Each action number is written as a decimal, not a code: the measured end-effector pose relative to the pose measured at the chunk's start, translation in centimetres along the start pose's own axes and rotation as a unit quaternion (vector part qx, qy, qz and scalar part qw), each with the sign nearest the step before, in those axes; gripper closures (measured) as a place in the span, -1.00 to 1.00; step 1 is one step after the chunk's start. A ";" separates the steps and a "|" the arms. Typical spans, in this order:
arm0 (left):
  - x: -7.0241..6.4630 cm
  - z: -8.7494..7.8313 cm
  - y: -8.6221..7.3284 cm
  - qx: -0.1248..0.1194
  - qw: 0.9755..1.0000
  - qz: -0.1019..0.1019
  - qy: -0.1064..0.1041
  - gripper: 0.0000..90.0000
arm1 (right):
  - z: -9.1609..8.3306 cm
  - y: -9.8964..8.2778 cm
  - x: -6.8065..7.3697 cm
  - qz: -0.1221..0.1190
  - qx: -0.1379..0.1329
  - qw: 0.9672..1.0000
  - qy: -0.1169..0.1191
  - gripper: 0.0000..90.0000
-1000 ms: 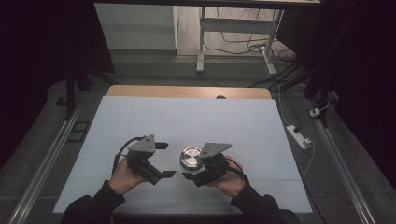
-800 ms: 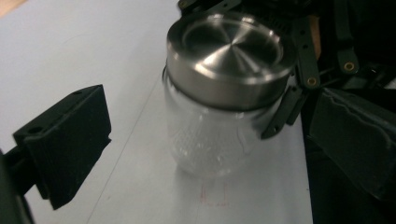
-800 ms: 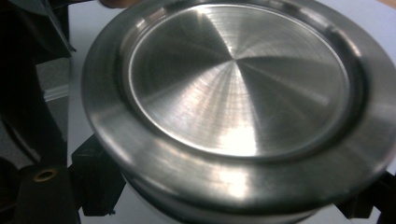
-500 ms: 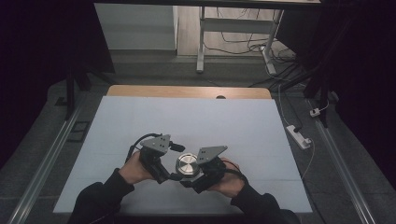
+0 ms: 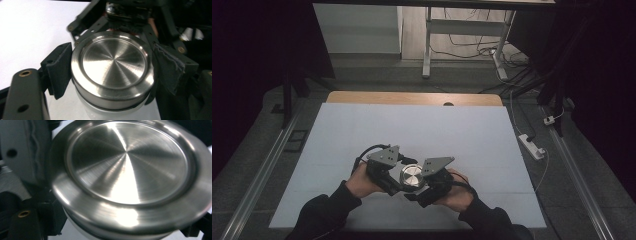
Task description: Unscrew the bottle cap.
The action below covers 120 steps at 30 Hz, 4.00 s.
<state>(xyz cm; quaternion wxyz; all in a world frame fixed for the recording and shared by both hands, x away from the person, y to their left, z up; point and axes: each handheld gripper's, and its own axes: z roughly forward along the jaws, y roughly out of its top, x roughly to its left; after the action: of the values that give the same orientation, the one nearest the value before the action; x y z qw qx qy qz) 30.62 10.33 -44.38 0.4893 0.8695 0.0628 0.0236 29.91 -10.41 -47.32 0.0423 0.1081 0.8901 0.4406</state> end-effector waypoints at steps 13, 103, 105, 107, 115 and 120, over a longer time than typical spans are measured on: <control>-1.6 1.8 1.4 0.002 0.984 -0.075 0.165 -0.82 | -0.2 -0.1 -0.8 0.058 -0.004 0.993 -0.099 -0.67; -0.4 -0.2 1.4 -0.048 0.989 -0.091 0.105 -0.94 | -0.7 -0.1 -0.9 0.064 -0.032 0.993 -0.092 -0.67; 0.0 -1.1 1.2 -0.038 0.993 -0.077 0.083 -0.94 | -0.8 -0.2 -0.9 0.056 -0.034 0.995 -0.069 -0.67; 0.4 -1.6 0.8 -0.024 0.997 -0.061 0.046 -0.93 | -0.7 -0.2 -0.9 0.050 -0.035 0.997 -0.048 -0.67; 0.3 -1.8 0.2 0.004 0.999 -0.011 -0.035 -0.83 | -0.3 0.1 0.1 0.014 -0.029 0.999 0.021 -0.67; -0.2 -1.3 0.3 0.009 0.998 0.014 -0.065 -0.65 | -0.1 0.2 0.7 -0.010 -0.021 0.999 0.041 -0.67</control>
<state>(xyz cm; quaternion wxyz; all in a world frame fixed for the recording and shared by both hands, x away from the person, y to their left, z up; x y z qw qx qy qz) 30.31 11.25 -43.42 0.4846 0.8741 0.0191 -0.0267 29.21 -10.21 -47.02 0.0119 0.0803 0.8829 0.4625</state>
